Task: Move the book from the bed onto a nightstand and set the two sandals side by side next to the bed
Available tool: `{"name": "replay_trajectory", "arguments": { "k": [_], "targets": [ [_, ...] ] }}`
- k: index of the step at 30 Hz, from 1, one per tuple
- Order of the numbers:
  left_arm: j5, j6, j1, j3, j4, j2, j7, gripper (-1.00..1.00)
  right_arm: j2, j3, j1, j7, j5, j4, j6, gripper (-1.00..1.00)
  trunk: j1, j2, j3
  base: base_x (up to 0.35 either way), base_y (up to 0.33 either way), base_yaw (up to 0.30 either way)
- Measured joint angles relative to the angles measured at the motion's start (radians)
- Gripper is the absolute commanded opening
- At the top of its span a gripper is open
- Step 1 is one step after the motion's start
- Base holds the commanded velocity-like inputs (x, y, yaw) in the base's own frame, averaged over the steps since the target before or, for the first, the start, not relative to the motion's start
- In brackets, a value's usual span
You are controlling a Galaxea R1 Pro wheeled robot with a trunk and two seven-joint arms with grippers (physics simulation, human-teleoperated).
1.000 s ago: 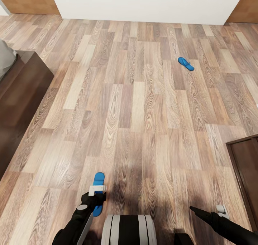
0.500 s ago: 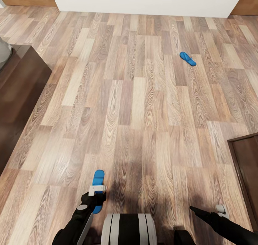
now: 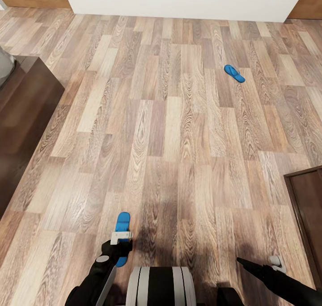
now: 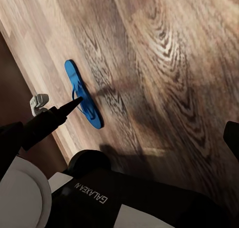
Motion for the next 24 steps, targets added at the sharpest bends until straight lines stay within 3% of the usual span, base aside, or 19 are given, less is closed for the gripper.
{"name": "replay_trajectory", "arguments": {
  "k": [13, 20, 24],
  "targets": [
    [0.0, 0.006, 0.0, 0.0, -0.001, 0.0, 0.001, 1.0, 0.0, 0.0, 0.0, 0.0, 0.0, 0.0, 0.0, 1.0, 0.0, 0.0, 0.0, 0.0, 0.0, 0.0],
    [-0.001, 0.104, 0.0, 0.0, -0.026, 0.001, 0.0, 1.0, 0.0, 0.0, 0.0, 0.0, 0.0, 0.0, 0.0, 1.0, 0.0, 0.0, 0.0, 0.0, 0.0, 0.0],
    [-0.001, 0.111, 0.0, 0.0, -0.029, 0.001, 0.0, 1.0, 0.0, 0.0, 0.0, 0.0, 0.0, 0.0, 0.0, 1.0, 0.0, 0.0, 0.0, 0.0, 0.0, 0.0]
  ]
}}
